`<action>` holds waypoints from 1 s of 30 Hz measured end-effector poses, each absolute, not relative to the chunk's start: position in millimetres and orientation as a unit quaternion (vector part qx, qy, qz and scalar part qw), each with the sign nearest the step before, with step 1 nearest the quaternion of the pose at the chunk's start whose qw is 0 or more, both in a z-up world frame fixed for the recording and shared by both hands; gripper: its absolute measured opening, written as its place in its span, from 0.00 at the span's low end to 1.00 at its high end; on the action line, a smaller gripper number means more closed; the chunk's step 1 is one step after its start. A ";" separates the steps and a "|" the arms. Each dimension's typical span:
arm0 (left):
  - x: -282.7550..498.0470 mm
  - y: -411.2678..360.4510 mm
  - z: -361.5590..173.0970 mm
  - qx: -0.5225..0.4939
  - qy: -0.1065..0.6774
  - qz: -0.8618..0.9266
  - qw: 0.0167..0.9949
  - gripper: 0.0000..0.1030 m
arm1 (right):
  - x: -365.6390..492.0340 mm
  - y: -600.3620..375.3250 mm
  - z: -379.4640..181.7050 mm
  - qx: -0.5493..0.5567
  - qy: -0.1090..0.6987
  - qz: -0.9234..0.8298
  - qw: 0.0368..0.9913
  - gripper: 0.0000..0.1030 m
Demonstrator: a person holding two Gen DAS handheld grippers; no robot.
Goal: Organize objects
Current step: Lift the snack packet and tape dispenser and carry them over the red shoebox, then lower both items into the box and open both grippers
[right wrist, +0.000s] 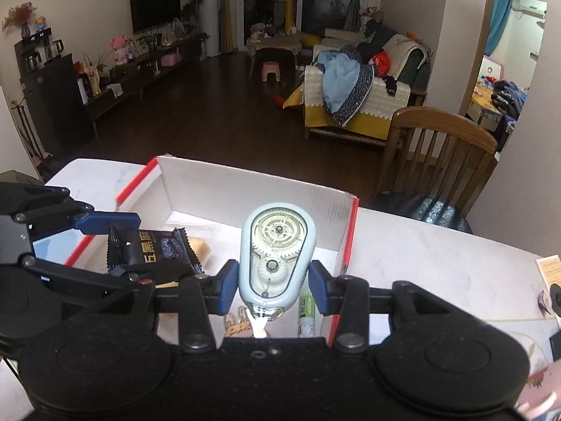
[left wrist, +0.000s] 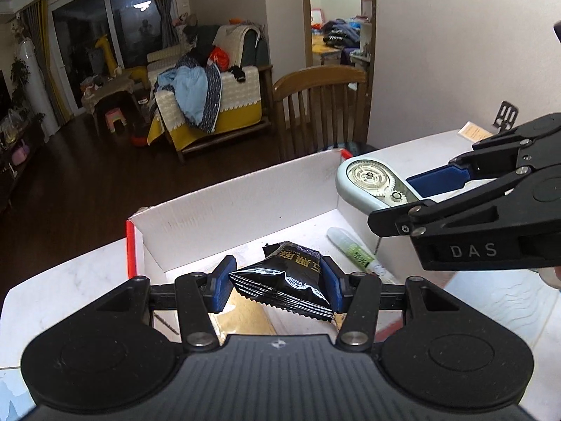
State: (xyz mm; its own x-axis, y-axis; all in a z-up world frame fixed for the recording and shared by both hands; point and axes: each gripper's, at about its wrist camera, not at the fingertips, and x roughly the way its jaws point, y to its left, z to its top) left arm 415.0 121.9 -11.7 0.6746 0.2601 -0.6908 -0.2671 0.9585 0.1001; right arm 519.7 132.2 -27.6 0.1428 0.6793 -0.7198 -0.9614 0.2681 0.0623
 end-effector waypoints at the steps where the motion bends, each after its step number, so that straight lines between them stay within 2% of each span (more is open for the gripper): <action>1: 419.1 124.7 -15.3 -0.008 0.381 0.144 0.913 0.50 | 521.8 136.3 -30.8 -0.217 0.333 0.566 0.723 0.41; 10: 445.6 139.0 -46.8 -0.019 0.424 0.146 0.894 0.50 | 540.1 174.8 -61.5 -0.230 0.392 0.554 0.697 0.41; 30: 486.1 136.6 -86.5 0.022 0.507 0.109 0.855 0.50 | 538.1 229.8 -111.4 -0.322 0.426 0.523 0.664 0.41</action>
State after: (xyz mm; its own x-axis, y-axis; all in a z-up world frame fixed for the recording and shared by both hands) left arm 486.1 136.6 -86.5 0.4624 0.2076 -0.8620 -0.1639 0.9755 0.1470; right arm 538.1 229.8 -111.4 0.0898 0.4203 -0.9029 -0.9694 0.2450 0.0176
